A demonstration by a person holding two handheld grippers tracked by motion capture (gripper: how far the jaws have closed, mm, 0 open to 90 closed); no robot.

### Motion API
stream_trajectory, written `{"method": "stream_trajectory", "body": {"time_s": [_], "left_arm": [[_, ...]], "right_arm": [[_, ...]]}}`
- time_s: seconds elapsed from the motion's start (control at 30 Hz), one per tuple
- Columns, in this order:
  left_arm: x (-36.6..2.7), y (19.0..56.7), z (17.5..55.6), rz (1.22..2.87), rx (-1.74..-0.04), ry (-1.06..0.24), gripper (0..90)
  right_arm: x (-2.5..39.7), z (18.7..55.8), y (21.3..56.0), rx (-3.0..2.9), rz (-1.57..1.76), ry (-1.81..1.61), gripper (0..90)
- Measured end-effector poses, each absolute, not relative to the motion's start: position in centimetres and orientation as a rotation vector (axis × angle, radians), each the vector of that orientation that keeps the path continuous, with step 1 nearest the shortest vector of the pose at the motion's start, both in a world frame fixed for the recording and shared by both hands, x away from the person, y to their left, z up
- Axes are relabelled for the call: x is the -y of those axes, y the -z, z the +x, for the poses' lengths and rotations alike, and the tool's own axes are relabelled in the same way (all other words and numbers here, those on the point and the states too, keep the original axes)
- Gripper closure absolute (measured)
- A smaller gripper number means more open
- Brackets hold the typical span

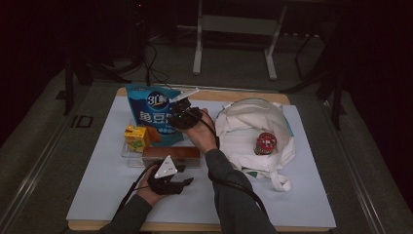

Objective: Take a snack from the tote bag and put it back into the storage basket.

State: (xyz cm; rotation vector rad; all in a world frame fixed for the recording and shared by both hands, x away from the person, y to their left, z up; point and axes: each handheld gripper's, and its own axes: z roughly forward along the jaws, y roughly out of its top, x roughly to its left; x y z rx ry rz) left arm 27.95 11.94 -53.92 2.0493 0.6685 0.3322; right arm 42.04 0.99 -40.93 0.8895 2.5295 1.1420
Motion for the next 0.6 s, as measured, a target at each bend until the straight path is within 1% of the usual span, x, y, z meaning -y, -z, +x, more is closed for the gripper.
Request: {"method": "stream_trajectory", "body": {"time_s": [0.4,0.6], "left_arm": [[-11.94,53.91,27.98,2.051,-0.668,-0.330,44.2],[-11.94,53.92,27.98,2.051,-0.668,-0.329,44.1]], "right_arm": [[-1.08,42.03,40.88,-2.481,0.881,-1.139,79.5],[-0.86,42.04,40.80,-2.499,0.864,-1.136,71.6]]}}
